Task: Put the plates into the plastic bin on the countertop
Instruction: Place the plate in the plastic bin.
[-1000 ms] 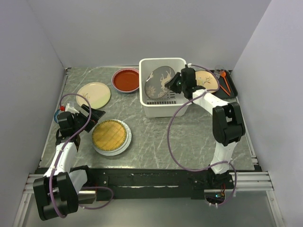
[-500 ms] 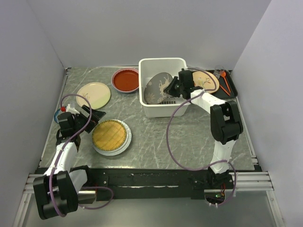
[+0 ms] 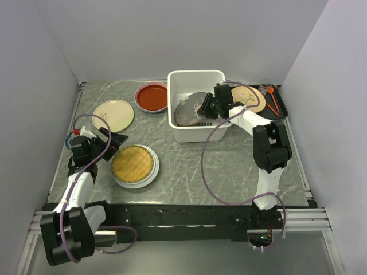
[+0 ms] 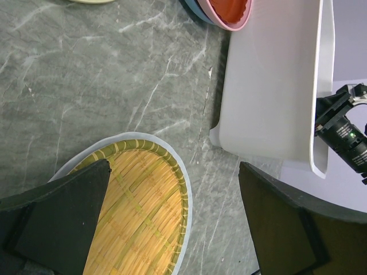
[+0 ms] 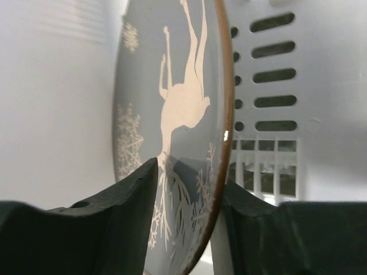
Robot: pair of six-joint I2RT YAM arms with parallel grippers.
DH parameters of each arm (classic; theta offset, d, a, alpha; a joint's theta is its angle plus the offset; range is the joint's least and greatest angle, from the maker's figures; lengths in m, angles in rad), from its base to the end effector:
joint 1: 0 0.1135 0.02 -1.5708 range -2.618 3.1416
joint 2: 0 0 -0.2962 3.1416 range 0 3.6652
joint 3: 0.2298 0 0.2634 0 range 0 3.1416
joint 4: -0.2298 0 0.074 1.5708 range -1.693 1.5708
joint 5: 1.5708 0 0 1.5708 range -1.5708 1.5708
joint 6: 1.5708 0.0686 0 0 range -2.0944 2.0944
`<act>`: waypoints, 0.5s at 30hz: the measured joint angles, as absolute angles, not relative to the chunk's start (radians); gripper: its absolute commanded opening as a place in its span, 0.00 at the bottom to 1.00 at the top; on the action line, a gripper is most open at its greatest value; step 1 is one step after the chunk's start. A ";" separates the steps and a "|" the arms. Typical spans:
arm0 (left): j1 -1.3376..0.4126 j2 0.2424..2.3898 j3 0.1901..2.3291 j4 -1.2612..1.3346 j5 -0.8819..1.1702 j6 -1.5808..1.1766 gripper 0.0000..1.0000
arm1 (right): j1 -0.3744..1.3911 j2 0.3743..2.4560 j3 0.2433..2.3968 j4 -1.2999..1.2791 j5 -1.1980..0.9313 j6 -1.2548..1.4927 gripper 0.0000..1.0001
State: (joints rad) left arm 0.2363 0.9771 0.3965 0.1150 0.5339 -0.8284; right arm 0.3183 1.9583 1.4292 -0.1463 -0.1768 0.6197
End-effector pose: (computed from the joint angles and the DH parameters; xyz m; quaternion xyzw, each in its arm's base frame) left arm 0.2226 0.0177 0.2088 -0.2974 0.7777 -0.3625 0.4188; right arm 0.4655 0.1661 0.2216 0.0970 0.8935 0.2659 0.3487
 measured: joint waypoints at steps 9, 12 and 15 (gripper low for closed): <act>0.236 0.977 0.397 0.115 0.534 -0.828 0.99 | 0.318 1.964 1.429 -0.186 -0.150 0.599 0.59; 0.236 0.977 0.397 0.115 0.534 -0.828 0.99 | 0.318 1.962 1.428 -0.199 -0.133 0.591 0.67; 0.236 0.971 0.397 0.114 0.534 -0.828 0.99 | 0.318 1.948 1.419 -0.205 -0.120 0.580 0.74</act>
